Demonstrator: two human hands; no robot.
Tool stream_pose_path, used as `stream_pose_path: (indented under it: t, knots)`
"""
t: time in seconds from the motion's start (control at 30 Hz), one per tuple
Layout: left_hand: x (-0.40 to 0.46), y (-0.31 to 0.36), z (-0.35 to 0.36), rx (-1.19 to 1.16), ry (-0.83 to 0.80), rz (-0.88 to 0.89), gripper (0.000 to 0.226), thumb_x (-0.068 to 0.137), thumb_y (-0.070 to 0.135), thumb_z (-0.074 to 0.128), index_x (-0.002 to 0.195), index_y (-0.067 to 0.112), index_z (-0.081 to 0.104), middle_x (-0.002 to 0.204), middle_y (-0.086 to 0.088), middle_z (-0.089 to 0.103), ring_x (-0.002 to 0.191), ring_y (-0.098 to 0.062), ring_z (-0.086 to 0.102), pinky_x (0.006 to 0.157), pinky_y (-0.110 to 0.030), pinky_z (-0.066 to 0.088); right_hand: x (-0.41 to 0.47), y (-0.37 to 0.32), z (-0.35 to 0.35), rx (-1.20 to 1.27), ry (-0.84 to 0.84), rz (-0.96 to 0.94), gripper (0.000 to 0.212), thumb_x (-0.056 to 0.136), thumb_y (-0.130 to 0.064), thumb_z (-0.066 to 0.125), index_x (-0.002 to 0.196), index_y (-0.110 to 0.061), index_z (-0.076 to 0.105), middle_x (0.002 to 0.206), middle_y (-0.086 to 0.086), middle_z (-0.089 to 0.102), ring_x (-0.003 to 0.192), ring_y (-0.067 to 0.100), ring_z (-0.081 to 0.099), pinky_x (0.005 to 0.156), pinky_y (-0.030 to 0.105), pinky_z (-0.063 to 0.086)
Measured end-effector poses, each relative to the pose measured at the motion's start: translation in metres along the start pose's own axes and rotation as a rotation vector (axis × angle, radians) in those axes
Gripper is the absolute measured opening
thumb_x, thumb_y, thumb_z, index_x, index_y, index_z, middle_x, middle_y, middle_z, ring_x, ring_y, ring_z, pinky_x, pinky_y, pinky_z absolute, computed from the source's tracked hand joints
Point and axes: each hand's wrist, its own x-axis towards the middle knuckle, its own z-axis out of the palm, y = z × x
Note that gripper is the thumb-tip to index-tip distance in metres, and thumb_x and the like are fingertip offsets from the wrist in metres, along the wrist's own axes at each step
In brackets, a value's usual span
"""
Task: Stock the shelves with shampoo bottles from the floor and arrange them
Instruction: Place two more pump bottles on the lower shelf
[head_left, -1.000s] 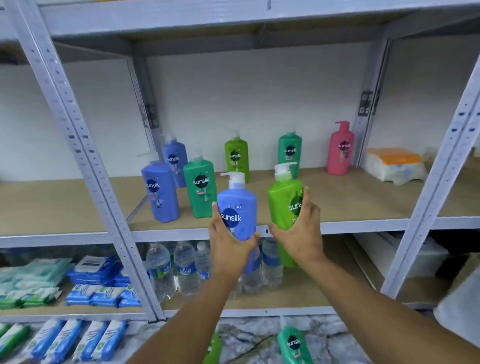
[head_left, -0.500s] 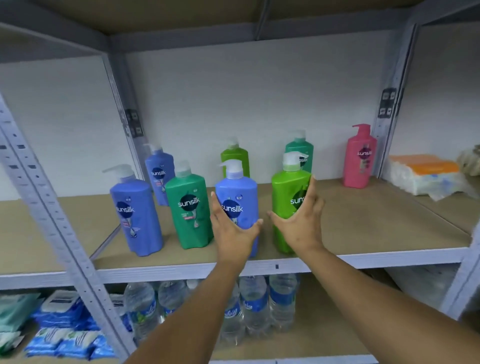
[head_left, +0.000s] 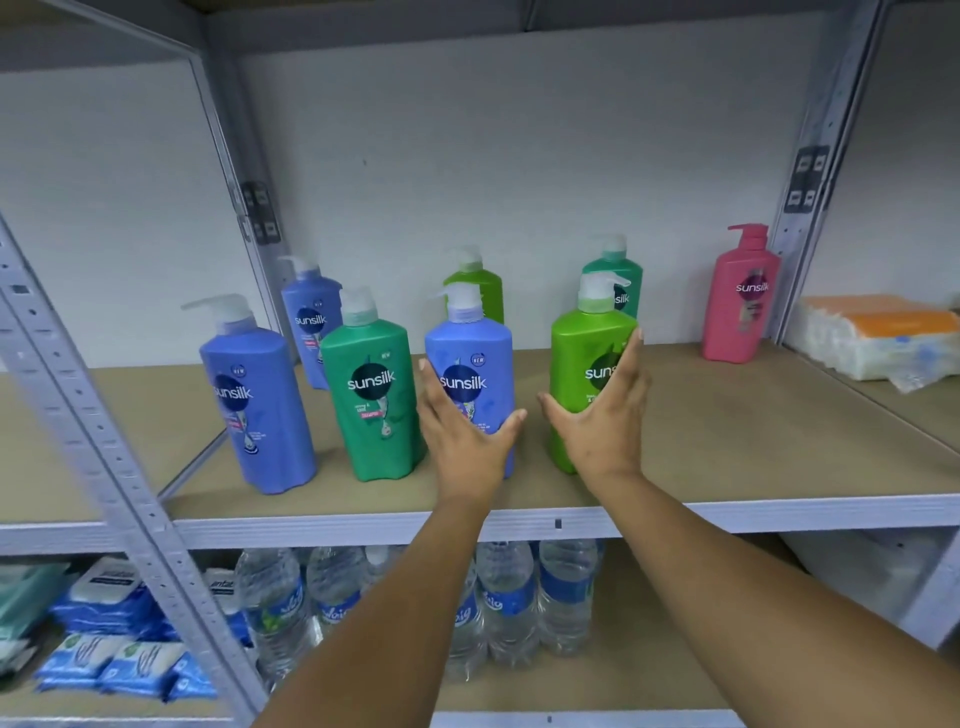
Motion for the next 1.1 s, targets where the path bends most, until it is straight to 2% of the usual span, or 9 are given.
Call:
stream_pose_path:
  t: [0.1,0.3,0.47,0.6,0.77,0.83,0.97,1.1]
  knots:
    - [-0.001,0.0,0.0,0.002,-0.011,-0.001,0.124,0.068,0.04,0.081,0.143,0.035,-0.018,0.15,-0.013,0.018,0.138,-0.029,0.024,0.116,-0.044,0.023,0.001,0.0,0.001,0.005,0.004,0.001,0.125,0.061,-0.045,0.084,0.146,-0.036,-0.007,0.134,0.021,0.037,0.12,0.038,0.045,0.099,0.05,0.043]
    - [0.002,-0.002,0.003,0.005,-0.015,0.015,0.12,0.071,0.037,0.081,0.15,0.019,-0.008,0.154,-0.01,0.011,0.141,-0.022,0.016,0.114,-0.034,0.016,0.002,0.004,0.004,0.0,0.009,-0.016,0.123,0.062,-0.045,0.084,0.146,-0.036,-0.006,0.134,0.021,0.037,0.12,0.037,0.044,0.1,0.05,0.042]
    - [0.005,-0.003,0.004,-0.002,-0.031,0.002,0.121,0.07,0.037,0.081,0.15,0.017,-0.008,0.152,-0.014,0.014,0.14,-0.022,0.019,0.112,-0.03,0.016,0.004,0.007,0.008,-0.001,-0.002,-0.023,0.125,0.063,-0.046,0.083,0.149,-0.027,-0.005,0.136,0.022,0.035,0.122,0.037,0.042,0.102,0.048,0.041]
    - [0.008,-0.002,0.004,0.006,-0.042,-0.01,0.12,0.07,0.038,0.081,0.151,0.015,-0.005,0.15,-0.017,0.018,0.137,-0.022,0.022,0.111,-0.031,0.019,0.007,0.007,0.011,0.0,-0.019,-0.028,0.126,0.064,-0.044,0.083,0.151,-0.015,-0.003,0.139,0.023,0.032,0.124,0.037,0.04,0.104,0.048,0.039]
    - [0.012,-0.003,0.007,0.005,-0.051,-0.03,0.12,0.07,0.039,0.081,0.151,0.016,-0.005,0.15,-0.016,0.019,0.138,-0.022,0.023,0.111,-0.035,0.022,0.009,0.007,0.014,0.004,-0.008,-0.03,0.125,0.063,-0.044,0.084,0.148,-0.03,-0.006,0.138,0.023,0.032,0.124,0.038,0.04,0.102,0.052,0.041]
    - [0.01,-0.003,0.007,0.007,-0.058,-0.037,0.12,0.07,0.039,0.08,0.151,0.016,-0.006,0.15,-0.016,0.017,0.138,-0.021,0.023,0.111,-0.034,0.021,0.008,0.009,0.014,0.004,-0.017,-0.028,0.125,0.063,-0.042,0.084,0.149,-0.028,-0.007,0.139,0.024,0.032,0.124,0.038,0.04,0.102,0.052,0.04]
    - [0.009,0.0,0.002,0.051,-0.092,-0.04,0.119,0.074,0.041,0.077,0.15,0.016,-0.01,0.153,-0.015,0.012,0.139,-0.021,0.019,0.112,-0.035,0.019,-0.006,0.012,0.011,-0.01,-0.088,0.029,0.121,0.069,-0.04,0.082,0.151,-0.013,-0.002,0.143,0.025,0.027,0.129,0.039,0.036,0.107,0.046,0.032]
    - [0.003,0.004,-0.01,0.082,-0.161,-0.067,0.112,0.08,0.031,0.074,0.15,0.016,-0.011,0.153,-0.015,0.013,0.14,-0.027,0.022,0.112,-0.041,0.024,-0.009,0.005,-0.006,-0.025,-0.197,0.073,0.114,0.077,-0.037,0.076,0.151,-0.015,-0.007,0.145,0.021,0.025,0.129,0.034,0.037,0.107,0.041,0.032]
